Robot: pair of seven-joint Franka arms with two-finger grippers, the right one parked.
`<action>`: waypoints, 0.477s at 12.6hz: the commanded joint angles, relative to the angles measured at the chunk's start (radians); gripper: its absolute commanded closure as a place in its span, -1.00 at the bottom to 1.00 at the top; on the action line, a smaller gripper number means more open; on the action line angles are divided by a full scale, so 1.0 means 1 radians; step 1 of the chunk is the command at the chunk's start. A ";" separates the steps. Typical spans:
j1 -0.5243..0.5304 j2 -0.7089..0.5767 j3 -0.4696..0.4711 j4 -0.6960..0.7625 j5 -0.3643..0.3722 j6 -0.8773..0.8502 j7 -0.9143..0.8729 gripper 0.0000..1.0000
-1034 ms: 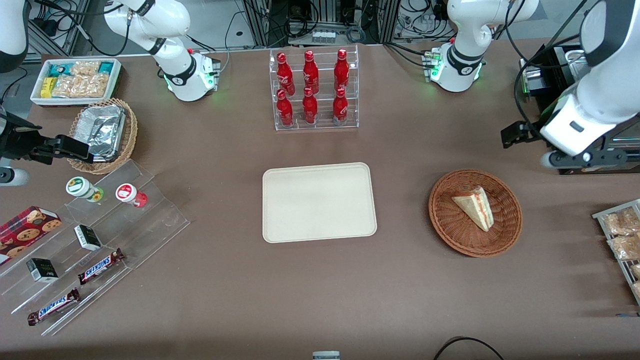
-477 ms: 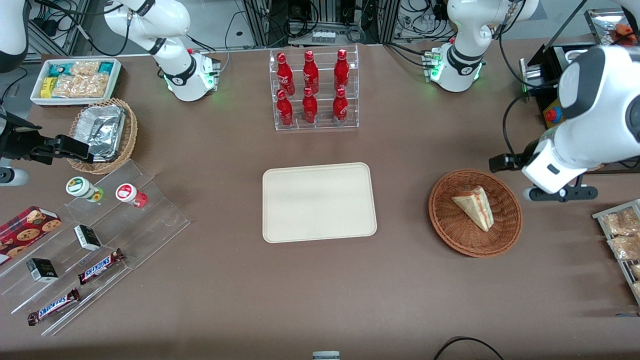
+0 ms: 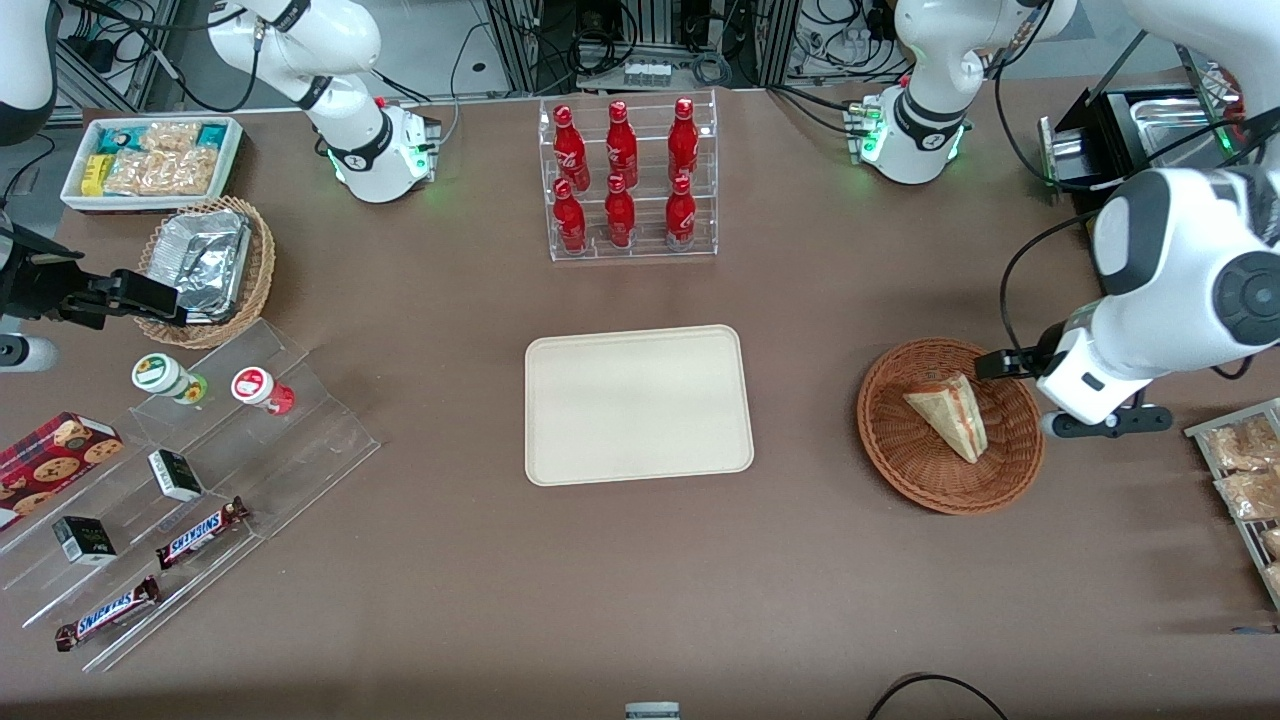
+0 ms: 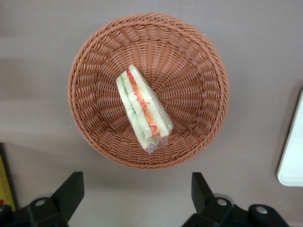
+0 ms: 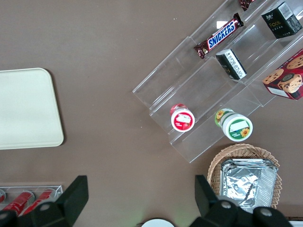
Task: Place sandwich from basket to tray
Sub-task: 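Move the left gripper over the sandwich in the wicker basket, then lower the open left gripper around the wrapped sandwich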
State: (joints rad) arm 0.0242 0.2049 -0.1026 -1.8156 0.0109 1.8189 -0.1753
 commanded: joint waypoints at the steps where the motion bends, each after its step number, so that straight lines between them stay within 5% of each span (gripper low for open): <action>1: 0.002 0.025 -0.003 -0.013 -0.006 0.042 -0.093 -1.00; 6: -0.004 0.062 -0.005 -0.072 0.000 0.175 -0.404 -1.00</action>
State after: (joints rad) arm 0.0223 0.2766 -0.1046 -1.8432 0.0107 1.9320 -0.4807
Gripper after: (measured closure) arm 0.000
